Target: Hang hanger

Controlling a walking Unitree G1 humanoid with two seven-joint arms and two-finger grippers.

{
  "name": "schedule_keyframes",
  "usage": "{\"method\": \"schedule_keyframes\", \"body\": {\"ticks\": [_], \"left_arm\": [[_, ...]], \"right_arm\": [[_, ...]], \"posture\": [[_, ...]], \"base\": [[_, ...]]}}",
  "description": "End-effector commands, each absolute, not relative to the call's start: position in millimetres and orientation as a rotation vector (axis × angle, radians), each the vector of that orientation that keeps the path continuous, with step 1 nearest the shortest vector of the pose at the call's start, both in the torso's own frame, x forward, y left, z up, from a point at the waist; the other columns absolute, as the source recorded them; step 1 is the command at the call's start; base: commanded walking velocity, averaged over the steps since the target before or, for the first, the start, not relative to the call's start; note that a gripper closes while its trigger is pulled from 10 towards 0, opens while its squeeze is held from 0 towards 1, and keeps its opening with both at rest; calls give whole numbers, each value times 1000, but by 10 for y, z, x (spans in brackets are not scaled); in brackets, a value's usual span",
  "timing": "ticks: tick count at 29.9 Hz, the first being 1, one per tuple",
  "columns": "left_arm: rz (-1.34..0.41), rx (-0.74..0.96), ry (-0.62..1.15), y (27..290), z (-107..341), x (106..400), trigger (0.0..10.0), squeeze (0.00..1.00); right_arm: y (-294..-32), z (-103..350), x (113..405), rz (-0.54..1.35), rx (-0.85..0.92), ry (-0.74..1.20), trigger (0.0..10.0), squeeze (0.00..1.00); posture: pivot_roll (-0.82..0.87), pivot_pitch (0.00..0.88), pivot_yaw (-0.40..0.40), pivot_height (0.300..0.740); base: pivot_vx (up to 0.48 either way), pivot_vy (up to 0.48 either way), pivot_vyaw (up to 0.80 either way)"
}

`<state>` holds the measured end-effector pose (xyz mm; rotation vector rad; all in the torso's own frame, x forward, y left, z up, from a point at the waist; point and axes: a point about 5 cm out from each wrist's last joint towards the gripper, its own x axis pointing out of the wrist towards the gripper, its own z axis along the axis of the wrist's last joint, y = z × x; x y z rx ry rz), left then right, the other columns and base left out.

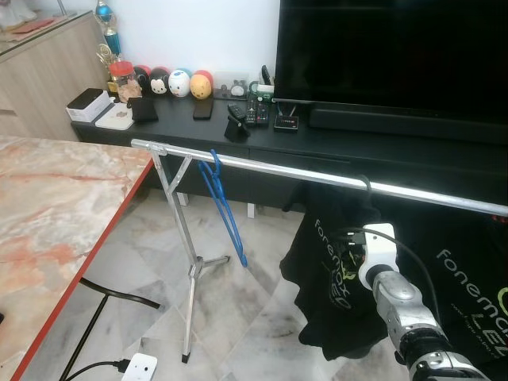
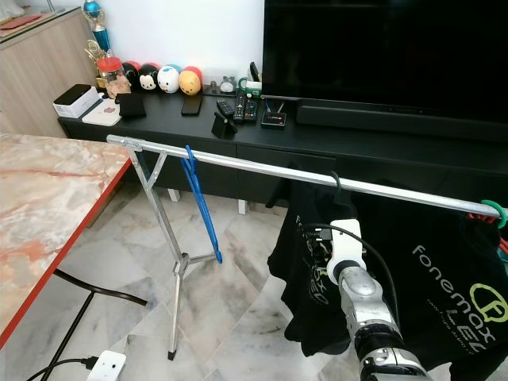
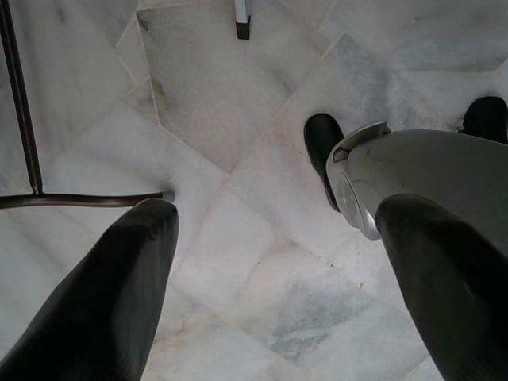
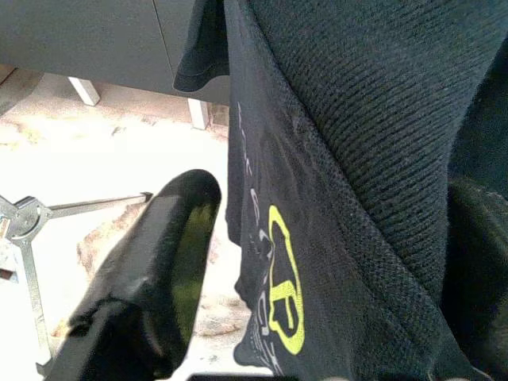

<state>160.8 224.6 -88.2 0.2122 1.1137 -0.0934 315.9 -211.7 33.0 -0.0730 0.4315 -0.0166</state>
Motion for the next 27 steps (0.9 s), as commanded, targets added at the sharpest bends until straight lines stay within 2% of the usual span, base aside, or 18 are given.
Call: {"method": "schedule_keyframes", "body": {"ticks": [1,27], "left_arm": [[-94,214,1130,2251,-894,1579,10000,0],[-104,222,1130,2253,-892,1583,10000,0]], "right_arm": [[-2086,324,3171,-19,-60,434,0,0],[-1933,344,3207,12,-43,376,0,0]], "posture": [[-5,0,20,740],[2,0,22,740]], "base": [[0,0,0],[0,0,0]]}}
